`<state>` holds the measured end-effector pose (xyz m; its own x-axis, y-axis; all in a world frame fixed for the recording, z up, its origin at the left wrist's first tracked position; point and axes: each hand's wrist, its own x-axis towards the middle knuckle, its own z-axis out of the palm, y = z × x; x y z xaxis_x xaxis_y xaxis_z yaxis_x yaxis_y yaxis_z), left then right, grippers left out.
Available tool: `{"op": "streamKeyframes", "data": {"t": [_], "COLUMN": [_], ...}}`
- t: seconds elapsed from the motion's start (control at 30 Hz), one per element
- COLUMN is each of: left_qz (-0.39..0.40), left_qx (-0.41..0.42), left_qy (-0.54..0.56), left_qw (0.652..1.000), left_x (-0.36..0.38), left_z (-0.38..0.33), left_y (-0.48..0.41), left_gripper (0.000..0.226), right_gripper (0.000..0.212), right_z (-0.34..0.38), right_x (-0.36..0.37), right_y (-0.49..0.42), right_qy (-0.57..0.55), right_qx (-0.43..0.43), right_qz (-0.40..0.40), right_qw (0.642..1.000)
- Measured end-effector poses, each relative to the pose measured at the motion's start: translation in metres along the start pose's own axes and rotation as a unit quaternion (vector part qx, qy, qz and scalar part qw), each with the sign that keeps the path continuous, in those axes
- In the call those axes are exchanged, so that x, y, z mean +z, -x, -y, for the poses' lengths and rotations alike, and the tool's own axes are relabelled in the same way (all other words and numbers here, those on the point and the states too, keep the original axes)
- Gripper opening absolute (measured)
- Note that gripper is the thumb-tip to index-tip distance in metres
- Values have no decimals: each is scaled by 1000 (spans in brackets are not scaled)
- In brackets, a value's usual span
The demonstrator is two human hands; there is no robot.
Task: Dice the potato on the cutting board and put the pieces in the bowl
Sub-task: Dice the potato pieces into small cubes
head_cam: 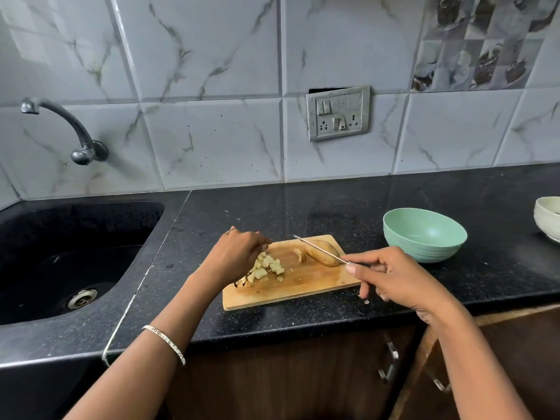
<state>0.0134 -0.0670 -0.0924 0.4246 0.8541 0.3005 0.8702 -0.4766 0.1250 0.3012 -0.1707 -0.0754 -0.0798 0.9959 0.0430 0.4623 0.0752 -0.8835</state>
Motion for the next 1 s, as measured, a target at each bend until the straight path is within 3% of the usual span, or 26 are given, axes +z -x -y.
{"op": "streamKeyframes", "data": {"t": [0.17,0.33,0.53,0.8,1.0], "left_qz": [-59,-76,-59,-32,-11], "left_qx": [-25,-77,-159,-197,-203], "left_qy": [73,91,81,81,56], "left_qw": [995,990,982,976,977], "left_x": [3,13,26,24,20], "left_z": [-25,-49,-63,-54,-46], "left_y": [-11,-23,-32,-25,-17], "left_gripper": [21,12,16,20,22], "right_gripper": [23,27,28,25,34], "right_z": [-7,-7,-7,-9,-13], "right_x": [17,35,44,46,60], "right_y": [-3,-1,1,5,6], "right_qy": [-14,-5,-3,-5,58], "right_qx": [30,37,41,32,8], "right_qz": [-55,-59,-58,-59,-53], "right_qw": [998,998,997,998,997]}}
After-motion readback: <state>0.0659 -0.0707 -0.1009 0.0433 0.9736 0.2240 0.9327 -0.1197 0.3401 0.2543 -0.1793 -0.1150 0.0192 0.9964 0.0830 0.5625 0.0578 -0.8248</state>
